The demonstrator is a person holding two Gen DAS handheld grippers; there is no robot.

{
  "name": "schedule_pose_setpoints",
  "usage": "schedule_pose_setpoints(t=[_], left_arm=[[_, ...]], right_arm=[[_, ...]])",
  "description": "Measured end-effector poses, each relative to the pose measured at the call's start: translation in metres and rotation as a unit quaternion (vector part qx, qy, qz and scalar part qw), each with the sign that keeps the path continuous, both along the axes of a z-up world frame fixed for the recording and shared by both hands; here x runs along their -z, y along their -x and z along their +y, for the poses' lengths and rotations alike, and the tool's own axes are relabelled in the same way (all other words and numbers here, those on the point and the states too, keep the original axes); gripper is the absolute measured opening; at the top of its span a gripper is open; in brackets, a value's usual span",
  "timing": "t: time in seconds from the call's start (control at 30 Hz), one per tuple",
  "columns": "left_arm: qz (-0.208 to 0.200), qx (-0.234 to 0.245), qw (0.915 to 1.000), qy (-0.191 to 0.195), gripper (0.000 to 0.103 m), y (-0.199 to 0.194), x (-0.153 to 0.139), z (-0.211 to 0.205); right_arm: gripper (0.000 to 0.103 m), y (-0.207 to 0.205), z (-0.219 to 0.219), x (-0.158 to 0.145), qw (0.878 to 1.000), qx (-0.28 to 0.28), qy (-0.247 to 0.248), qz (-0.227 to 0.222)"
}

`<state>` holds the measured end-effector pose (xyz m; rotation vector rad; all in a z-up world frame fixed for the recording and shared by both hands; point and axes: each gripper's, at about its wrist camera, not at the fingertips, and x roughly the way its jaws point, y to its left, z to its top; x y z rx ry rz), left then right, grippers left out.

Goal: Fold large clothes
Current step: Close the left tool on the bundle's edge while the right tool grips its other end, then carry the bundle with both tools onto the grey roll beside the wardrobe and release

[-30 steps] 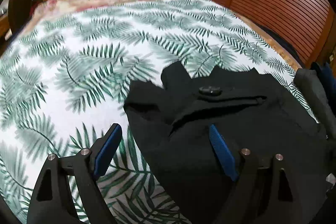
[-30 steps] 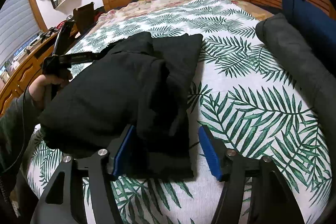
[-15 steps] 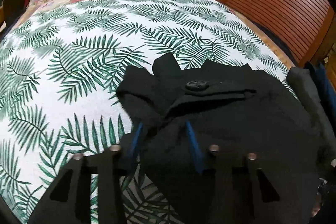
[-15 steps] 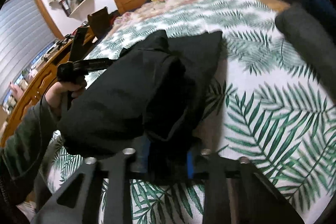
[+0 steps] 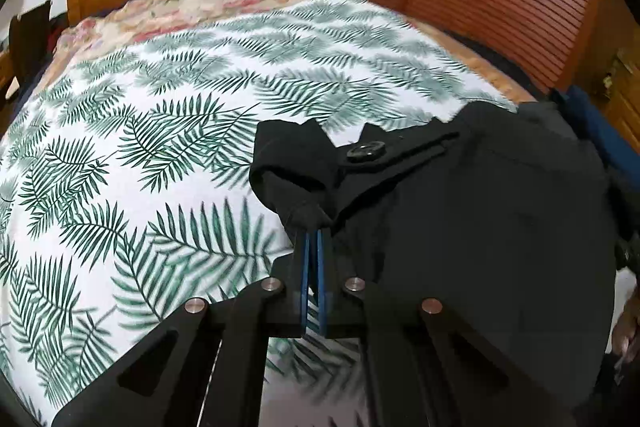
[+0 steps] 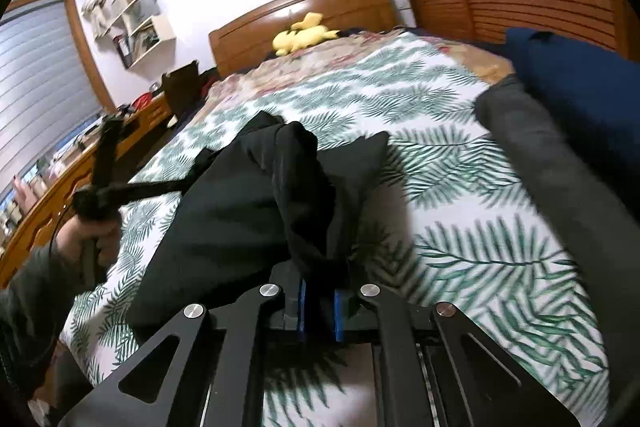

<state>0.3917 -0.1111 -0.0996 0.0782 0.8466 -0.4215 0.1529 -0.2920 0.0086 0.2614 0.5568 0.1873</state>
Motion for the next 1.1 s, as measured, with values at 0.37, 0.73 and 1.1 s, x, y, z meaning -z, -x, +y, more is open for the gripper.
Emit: schedule_pose_setpoints(t=[0.37,0.73,1.1], left_arm=[[-0.057,0.000,0.9983,-0.011,0.002,0.037,-0.046,-0.025],[-0.153,0.048,0.9867,0.025,0.002,0.048,-0.156,-0.136],[-0.172,0.167,0.9671,0.087,0.002,0.054,-0.196,-0.328]], right_arm=[[0.007,0.017,0.019,-0.035,0.994,-0.027,0.089,-0.064],[0.007,0.048,-0.076,-0.126,0.977,0.025,0.166,-0.130],[0.007,0.135,-0.213,-0.156,0.953,0.181,0.204,-0.134]])
